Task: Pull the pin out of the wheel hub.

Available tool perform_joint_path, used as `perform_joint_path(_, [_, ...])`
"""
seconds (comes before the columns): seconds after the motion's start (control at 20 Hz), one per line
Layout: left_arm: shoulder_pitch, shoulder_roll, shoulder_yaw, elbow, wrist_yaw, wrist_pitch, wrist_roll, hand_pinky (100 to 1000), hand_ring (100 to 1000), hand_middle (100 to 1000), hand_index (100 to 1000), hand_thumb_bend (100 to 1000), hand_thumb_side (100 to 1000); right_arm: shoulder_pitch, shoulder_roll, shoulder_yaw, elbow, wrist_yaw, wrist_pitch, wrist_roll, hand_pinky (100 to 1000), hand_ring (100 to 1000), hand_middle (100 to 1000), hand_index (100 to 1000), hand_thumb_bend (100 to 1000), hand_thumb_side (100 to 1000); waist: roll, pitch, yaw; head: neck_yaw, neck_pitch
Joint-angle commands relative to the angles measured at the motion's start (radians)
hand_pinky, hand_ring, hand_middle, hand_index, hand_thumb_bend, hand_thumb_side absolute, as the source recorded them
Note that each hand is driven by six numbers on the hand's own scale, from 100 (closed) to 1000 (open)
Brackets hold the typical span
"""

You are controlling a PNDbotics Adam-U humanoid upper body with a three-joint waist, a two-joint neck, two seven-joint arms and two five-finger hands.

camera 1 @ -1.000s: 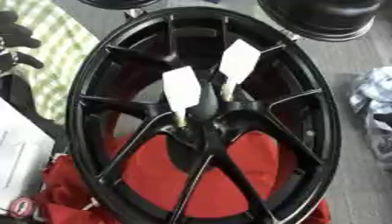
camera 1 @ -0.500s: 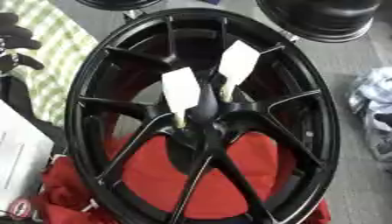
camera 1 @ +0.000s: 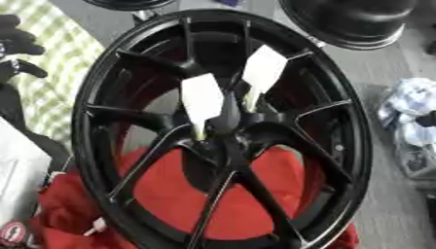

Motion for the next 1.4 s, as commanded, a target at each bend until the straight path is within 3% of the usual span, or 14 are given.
perform_joint_path(0.05, [-0.004, 0.034, -0.003, -0.017, 0.015, 0.002, -0.010, 531, 664, 611, 770, 100, 738, -0.015, -0.106, 0.013, -0.017, 0.051, -0.050, 0.043, 898, 805, 668, 758, 100, 251, 0.001, -0.026, 0.000, 0.002, 0.003])
perform_joint_path(0.25, [-0.004, 0.040, -0.004, -0.017, 0.013, 0.005, -0.013, 532, 665, 611, 770, 100, 739, -0.041, -0.204, 0.017, -0.017, 0.112, -0.110, 0.083, 890, 805, 669, 754, 100, 223, -0.005, -0.026, 0.001, -0.004, 0.007])
perform_joint_path(0.4, [-0.002, 0.034, 0.001, -0.017, 0.013, 0.006, -0.009, 531, 665, 611, 770, 100, 738, -0.043, -0.473, -0.014, -0.017, 0.131, -0.218, -0.046, 883, 803, 671, 754, 100, 207, 0.003, -0.025, -0.005, -0.008, 0.004])
perform_joint_path(0.5, [-0.002, 0.033, 0.000, -0.017, 0.012, 0.007, -0.008, 531, 665, 611, 770, 100, 739, -0.055, -0.543, -0.011, -0.017, 0.138, -0.239, -0.094, 881, 801, 673, 754, 100, 202, 0.001, -0.024, -0.002, -0.014, 0.002])
perform_joint_path(0.9, [0.003, 0.034, -0.002, -0.017, 0.005, 0.015, -0.007, 530, 665, 611, 770, 100, 744, -0.154, -0.625, 0.023, -0.017, 0.114, -0.220, -0.083, 874, 794, 674, 755, 100, 198, -0.018, -0.024, 0.024, -0.039, -0.003])
perform_joint_path(1.4, [-0.024, 0.032, -0.013, -0.017, 0.008, 0.016, -0.024, 531, 666, 612, 770, 100, 741, -0.305, -0.679, 0.115, -0.017, 0.060, -0.243, 0.141, 883, 801, 686, 763, 100, 214, -0.035, -0.017, 0.090, -0.121, -0.019])
